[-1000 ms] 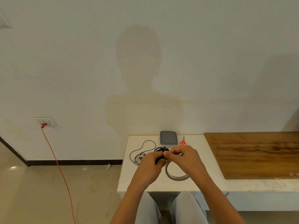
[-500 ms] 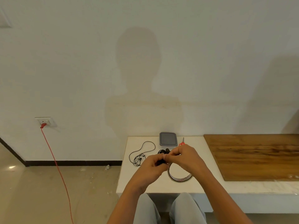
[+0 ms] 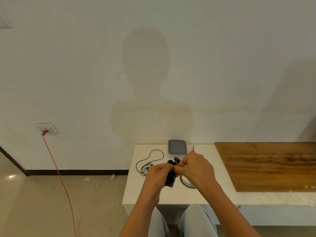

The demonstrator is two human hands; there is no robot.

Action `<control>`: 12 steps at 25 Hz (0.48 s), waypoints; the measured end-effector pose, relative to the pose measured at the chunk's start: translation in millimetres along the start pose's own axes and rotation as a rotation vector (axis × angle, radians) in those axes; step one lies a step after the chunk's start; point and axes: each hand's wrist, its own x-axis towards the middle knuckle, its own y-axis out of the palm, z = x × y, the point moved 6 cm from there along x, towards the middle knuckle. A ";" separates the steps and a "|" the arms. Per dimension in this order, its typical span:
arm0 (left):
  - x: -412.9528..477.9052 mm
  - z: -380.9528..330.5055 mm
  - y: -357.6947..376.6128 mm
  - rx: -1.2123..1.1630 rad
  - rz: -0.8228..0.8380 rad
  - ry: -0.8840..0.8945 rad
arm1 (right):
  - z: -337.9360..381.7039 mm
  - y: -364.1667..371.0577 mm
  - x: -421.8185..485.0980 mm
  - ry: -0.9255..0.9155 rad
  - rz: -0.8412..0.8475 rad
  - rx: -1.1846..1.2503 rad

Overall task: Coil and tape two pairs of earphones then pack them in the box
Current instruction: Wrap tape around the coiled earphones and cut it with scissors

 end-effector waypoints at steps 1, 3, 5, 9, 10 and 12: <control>1.4 2.0 0.1 -0.056 0.004 -0.036 | 1.3 -1.1 -1.0 0.003 -0.012 -0.017; 2.5 5.8 1.5 -0.165 0.038 -0.120 | 3.0 -3.4 -3.5 0.002 -0.037 -0.058; 3.0 9.2 2.6 -0.262 0.082 -0.180 | 4.1 -6.1 -6.2 0.001 -0.062 -0.086; 0.9 12.7 5.2 -0.405 0.098 -0.245 | 6.8 -9.9 -9.3 0.001 -0.084 -0.112; 1.1 13.4 5.7 -0.419 0.087 -0.255 | 7.8 -10.0 -10.0 0.000 -0.087 -0.124; 2.6 14.7 6.0 -0.435 0.059 -0.268 | 11.0 -10.1 -11.8 -0.007 -0.094 -0.158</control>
